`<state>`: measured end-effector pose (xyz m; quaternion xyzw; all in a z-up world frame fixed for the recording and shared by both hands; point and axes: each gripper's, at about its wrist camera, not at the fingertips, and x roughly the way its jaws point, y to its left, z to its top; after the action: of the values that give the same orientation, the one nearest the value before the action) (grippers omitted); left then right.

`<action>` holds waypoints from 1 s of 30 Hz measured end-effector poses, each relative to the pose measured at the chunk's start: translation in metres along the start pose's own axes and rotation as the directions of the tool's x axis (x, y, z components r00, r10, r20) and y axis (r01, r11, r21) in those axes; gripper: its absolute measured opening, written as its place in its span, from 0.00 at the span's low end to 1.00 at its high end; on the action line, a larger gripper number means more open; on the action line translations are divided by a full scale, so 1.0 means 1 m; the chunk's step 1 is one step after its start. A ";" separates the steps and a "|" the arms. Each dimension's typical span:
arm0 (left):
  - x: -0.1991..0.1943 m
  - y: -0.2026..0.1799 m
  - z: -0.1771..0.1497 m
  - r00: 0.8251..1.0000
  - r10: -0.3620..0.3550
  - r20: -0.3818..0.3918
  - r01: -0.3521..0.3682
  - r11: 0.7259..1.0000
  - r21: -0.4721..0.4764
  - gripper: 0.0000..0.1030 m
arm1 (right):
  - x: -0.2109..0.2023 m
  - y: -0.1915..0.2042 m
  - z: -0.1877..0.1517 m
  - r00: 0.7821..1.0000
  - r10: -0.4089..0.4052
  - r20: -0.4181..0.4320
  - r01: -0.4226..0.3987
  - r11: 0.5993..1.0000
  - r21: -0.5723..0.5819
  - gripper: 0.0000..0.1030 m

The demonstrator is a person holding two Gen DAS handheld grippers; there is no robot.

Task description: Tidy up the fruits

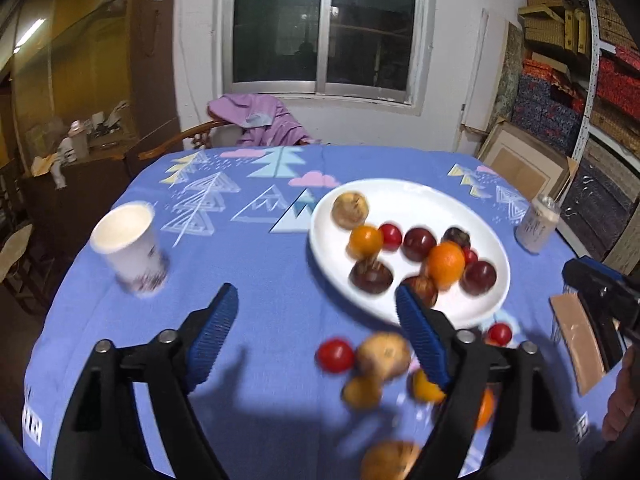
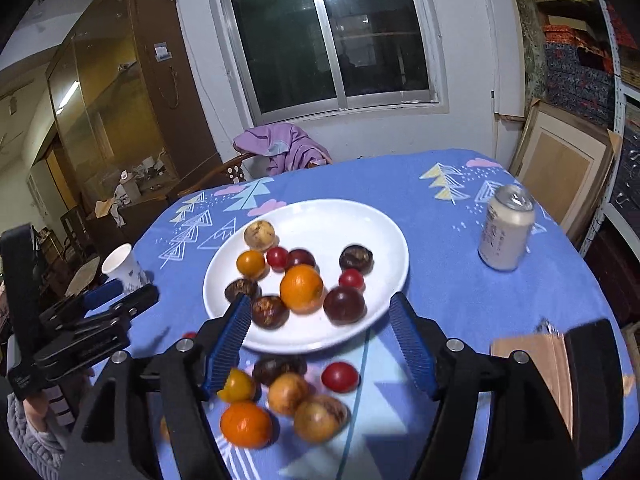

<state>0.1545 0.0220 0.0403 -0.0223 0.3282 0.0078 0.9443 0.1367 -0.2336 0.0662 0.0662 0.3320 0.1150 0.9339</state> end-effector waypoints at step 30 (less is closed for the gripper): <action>-0.020 -0.034 -0.097 0.995 -0.023 -0.096 0.032 0.995 0.095 0.83 | -0.006 -0.036 -0.079 0.993 -0.078 -0.087 0.092 0.981 0.169 0.77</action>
<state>0.0793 -0.0170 -0.0222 0.0186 0.3724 -0.0220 0.9276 0.0881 -0.2656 0.0012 0.1280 0.3805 0.0485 0.9146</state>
